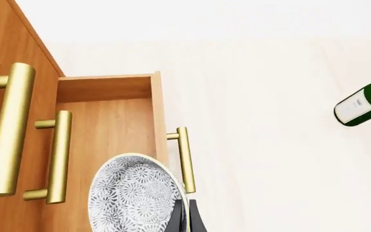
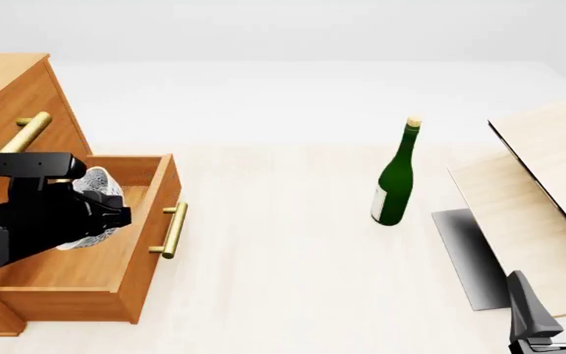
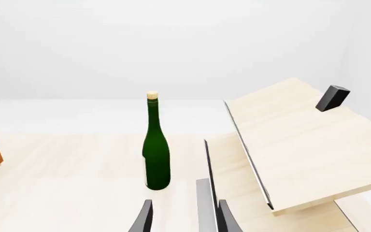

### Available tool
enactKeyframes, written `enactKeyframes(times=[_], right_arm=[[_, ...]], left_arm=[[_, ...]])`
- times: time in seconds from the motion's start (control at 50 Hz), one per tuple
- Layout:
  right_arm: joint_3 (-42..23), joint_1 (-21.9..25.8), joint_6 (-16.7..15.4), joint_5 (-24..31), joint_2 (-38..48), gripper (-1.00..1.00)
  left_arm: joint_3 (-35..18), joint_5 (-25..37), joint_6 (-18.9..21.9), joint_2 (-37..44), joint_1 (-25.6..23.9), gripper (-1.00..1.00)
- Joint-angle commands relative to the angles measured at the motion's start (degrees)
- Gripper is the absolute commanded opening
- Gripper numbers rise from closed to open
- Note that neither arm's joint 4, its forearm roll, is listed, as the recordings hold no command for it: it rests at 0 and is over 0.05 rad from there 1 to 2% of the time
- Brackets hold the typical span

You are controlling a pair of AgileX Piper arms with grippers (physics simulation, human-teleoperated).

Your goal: Put the bowl in the bottom drawer of the cabinet.

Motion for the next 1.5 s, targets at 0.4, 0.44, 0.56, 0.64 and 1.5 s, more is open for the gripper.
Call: enactKeyframes(times=[0.4, 0.44, 0.56, 0.64, 1.5], right_arm=[[0.0, 0.0, 0.0, 0.0, 0.0, 1.0], [0.0, 0.0, 0.0, 0.0, 0.0, 1.0], [0.0, 0.0, 0.0, 0.0, 0.0, 1.0], [0.0, 0.0, 0.0, 0.0, 0.0, 1.0], [0.0, 0.0, 0.0, 0.0, -0.1, 1.0]], left_arm=[[3.5, -3.4, -0.8, 2.1, 2.1, -1.0], [3.3, -3.4, -0.8, 2.4, 2.5, -1.0], [2.8, -4.0, -1.0, 4.0, 2.1, -1.0], [2.6, -4.7, -1.0, 5.1, 1.9, -1.0], [4.7, -9.4, 1.7, 10.5, 7.0, -1.0]])
